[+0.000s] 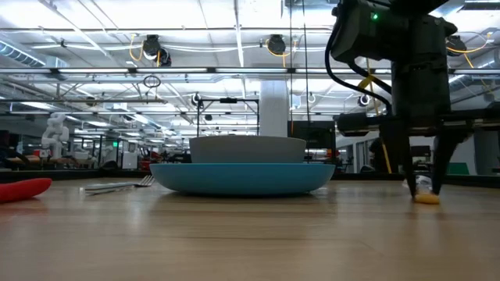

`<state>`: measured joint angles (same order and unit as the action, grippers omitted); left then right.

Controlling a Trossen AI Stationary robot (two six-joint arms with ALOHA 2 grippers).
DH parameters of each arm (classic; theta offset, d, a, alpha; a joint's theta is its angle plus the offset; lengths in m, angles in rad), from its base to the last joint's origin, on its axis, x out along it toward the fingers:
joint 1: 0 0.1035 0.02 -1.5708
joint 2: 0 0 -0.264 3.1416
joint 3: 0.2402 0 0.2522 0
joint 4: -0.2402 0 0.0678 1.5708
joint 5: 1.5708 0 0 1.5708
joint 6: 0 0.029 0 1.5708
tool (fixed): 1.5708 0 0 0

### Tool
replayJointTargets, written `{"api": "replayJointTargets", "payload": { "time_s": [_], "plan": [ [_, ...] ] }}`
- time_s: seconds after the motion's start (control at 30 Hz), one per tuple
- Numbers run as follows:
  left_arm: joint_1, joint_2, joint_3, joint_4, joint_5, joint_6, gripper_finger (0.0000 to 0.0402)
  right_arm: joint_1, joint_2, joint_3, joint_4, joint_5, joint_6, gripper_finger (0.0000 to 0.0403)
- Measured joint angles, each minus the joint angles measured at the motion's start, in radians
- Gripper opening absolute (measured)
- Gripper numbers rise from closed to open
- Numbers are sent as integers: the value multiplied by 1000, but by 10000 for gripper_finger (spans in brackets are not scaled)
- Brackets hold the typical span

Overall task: Set table place
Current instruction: Put the orange spoon into the gray bowl

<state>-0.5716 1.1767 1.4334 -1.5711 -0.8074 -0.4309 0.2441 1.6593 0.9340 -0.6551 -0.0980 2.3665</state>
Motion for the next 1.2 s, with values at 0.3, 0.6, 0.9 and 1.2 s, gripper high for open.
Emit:
{"api": "replayJointTargets", "payload": {
  "time_s": [0.3, 0.6, 0.9, 1.2],
  "plan": [
    [0, 0, 0, 0, 0, -8, 88, 18, -48, -2, -41, -69, -19, 61],
    [0, 0, 0, 0, -2, -23, 88, 73, -63, -1, -68, -111, -34, 61],
    [0, 0, 0, 0, -4, -43, 88, 112, -63, 46, -143, -142, -82, 55],
    [0, 0, 0, 0, -4, -53, 88, 112, -64, 153, -280, -141, -162, 55]
  ]
}}
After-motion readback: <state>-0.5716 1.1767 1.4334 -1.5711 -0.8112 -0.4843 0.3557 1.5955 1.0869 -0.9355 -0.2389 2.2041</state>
